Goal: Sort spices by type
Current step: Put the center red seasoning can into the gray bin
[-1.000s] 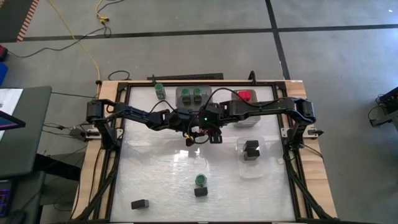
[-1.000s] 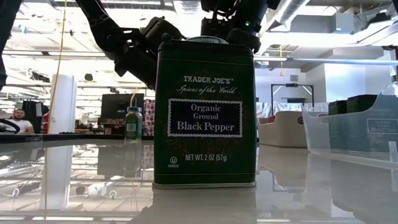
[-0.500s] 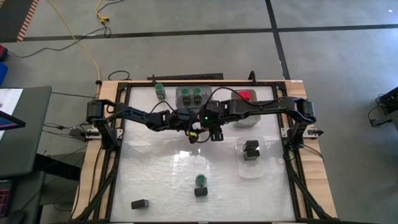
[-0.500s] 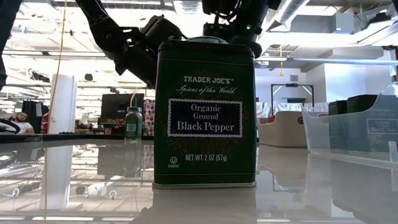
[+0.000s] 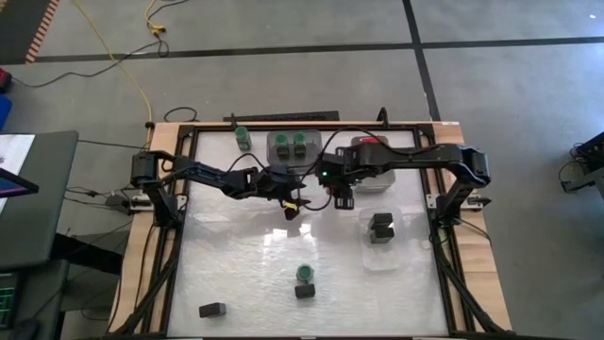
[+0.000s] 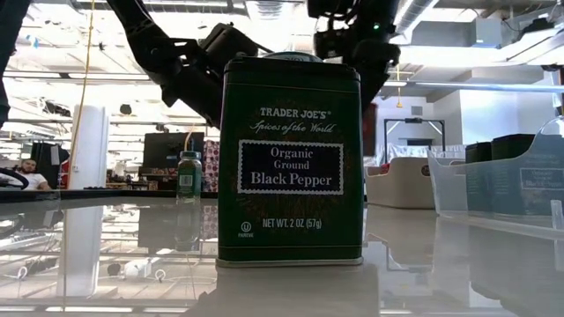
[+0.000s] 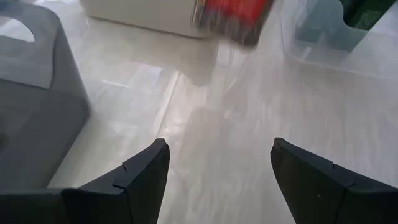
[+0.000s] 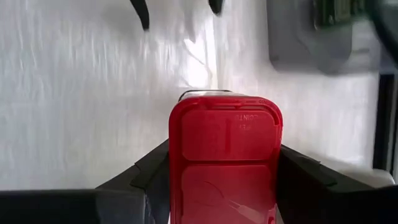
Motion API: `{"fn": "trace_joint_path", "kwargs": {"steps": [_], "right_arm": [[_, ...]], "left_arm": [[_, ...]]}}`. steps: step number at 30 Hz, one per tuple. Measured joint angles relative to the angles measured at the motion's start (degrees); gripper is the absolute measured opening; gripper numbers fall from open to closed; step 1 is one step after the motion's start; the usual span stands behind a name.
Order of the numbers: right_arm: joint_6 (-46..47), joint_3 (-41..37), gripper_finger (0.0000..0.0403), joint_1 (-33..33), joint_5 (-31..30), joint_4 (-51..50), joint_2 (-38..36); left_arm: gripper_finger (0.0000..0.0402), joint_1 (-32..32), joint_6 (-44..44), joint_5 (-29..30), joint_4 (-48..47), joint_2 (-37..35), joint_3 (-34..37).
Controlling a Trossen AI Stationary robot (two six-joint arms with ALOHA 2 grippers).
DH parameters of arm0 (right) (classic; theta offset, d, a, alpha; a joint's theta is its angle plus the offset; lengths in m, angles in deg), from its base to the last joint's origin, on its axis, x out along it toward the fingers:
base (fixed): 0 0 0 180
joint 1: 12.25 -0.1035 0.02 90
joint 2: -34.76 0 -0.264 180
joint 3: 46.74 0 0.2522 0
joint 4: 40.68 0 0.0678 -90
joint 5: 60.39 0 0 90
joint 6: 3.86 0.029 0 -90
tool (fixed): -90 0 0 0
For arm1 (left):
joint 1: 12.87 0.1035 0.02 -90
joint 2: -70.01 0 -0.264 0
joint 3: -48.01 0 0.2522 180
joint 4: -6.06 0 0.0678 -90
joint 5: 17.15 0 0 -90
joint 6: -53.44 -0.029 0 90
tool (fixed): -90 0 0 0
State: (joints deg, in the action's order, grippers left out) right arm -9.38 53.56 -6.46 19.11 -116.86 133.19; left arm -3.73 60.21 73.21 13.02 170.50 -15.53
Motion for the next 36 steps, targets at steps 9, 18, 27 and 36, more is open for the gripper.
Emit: {"fn": "trace_joint_path", "kwargs": {"steps": [9, 18, 27, 36], "right_arm": [[4.5, 0.0, 0.0238, 0.0, -3.0, -8.1, -5.5], [7.0, 0.0, 0.0239, -1.7, -3.4, -9.8, -10.9], [7.2, 0.1, 0.0239, -0.5, -4.7, -17.4, -12.4], [2.8, -11.0, 0.0239, 3.7, -4.8, -14.0, -20.0]], "left_arm": [[0.0267, 0.0, 0.1, 0.0, -0.8, 0.0, 0.0], [0.0267, 0.0, 0.1, 0.0, -0.7, 0.0, 0.0], [0.0267, 0.0, 0.1, 0.0, -0.8, 0.0, 0.0], [0.0267, 0.0, 0.1, 0.0, -0.8, 0.0, 0.0]]}}
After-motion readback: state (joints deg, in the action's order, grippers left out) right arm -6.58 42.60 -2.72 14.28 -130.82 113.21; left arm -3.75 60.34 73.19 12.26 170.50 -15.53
